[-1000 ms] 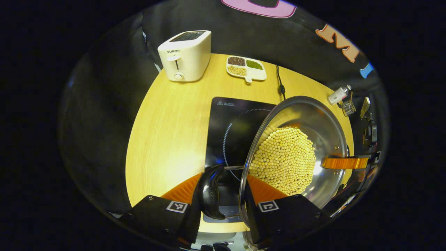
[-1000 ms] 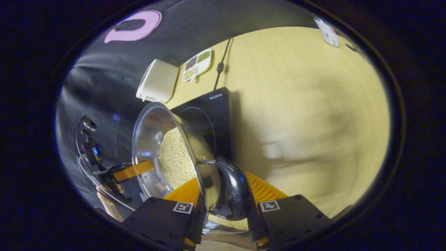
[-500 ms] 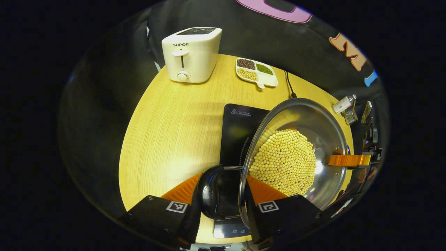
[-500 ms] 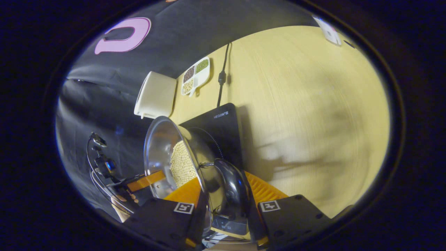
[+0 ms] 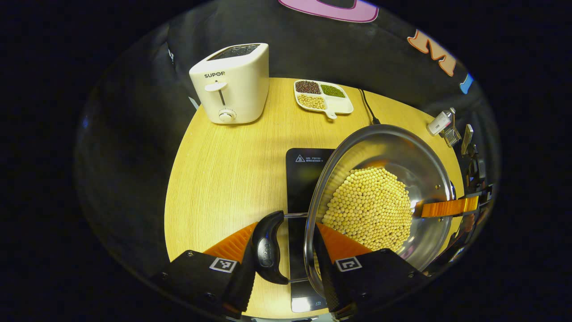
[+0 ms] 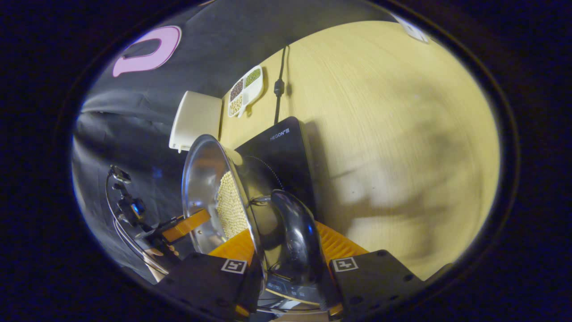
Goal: First push the handle of the pot to place it horizontally, then grasp the pot with both hands and set it on the induction cooktop.
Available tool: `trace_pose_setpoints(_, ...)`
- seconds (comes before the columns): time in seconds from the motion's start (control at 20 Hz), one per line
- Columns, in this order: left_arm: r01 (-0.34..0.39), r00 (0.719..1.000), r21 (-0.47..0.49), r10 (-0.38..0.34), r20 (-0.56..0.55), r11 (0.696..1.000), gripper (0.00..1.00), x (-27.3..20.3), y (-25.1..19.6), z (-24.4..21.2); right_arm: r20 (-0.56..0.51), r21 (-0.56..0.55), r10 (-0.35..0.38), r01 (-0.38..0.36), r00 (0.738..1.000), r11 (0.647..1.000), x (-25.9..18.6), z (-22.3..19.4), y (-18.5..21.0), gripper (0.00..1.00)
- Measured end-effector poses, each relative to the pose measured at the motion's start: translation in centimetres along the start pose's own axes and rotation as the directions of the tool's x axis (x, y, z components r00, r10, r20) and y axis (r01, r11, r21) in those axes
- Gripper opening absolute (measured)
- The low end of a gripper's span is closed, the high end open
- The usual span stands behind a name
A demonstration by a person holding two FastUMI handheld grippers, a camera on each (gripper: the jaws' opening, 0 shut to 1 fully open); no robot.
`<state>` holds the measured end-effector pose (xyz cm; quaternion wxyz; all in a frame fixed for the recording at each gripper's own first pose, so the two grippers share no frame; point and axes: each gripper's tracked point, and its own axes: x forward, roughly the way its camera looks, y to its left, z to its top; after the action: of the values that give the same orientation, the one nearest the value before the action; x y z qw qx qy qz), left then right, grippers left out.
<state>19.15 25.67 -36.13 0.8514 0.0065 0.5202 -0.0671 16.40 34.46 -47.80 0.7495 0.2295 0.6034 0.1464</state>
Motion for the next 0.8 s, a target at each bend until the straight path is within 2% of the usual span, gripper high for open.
trace_pose_setpoints(0.15,0.003,1.000,-0.001,-0.003,0.001,1.000,0.66,-0.1,0.0,0.0,0.003,0.001,0.007,-0.007,1.000,1.000,0.2,0.0,0.0,0.54)
trace_pose_setpoints(0.2,0.004,1.000,0.001,-0.004,0.000,1.000,0.67,-0.1,0.0,-0.1,0.002,0.001,0.008,-0.008,1.000,1.000,0.1,0.0,0.0,0.48)
trace_pose_setpoints(0.65,-0.002,1.000,0.011,0.003,-0.007,1.000,0.69,-0.1,0.0,-0.3,0.005,0.020,-0.002,0.002,1.000,1.000,-0.3,0.2,-0.2,0.49)
trace_pose_setpoints(0.7,-0.012,1.000,0.024,0.011,0.012,1.000,0.72,-0.3,0.0,-0.2,0.023,0.018,-0.003,0.002,1.000,1.000,-0.9,0.6,-0.1,0.54)
trace_pose_setpoints(0.75,-0.029,0.999,0.031,0.028,0.036,0.999,0.75,-0.4,0.2,0.1,0.052,0.013,0.012,-0.013,0.999,1.000,-1.7,1.1,0.3,0.48)
trace_pose_setpoints(0.8,-0.024,0.999,0.020,0.023,0.048,1.000,0.88,-0.3,-0.1,-0.3,0.092,0.006,0.025,-0.025,0.995,1.000,-2.2,1.7,0.6,0.65)
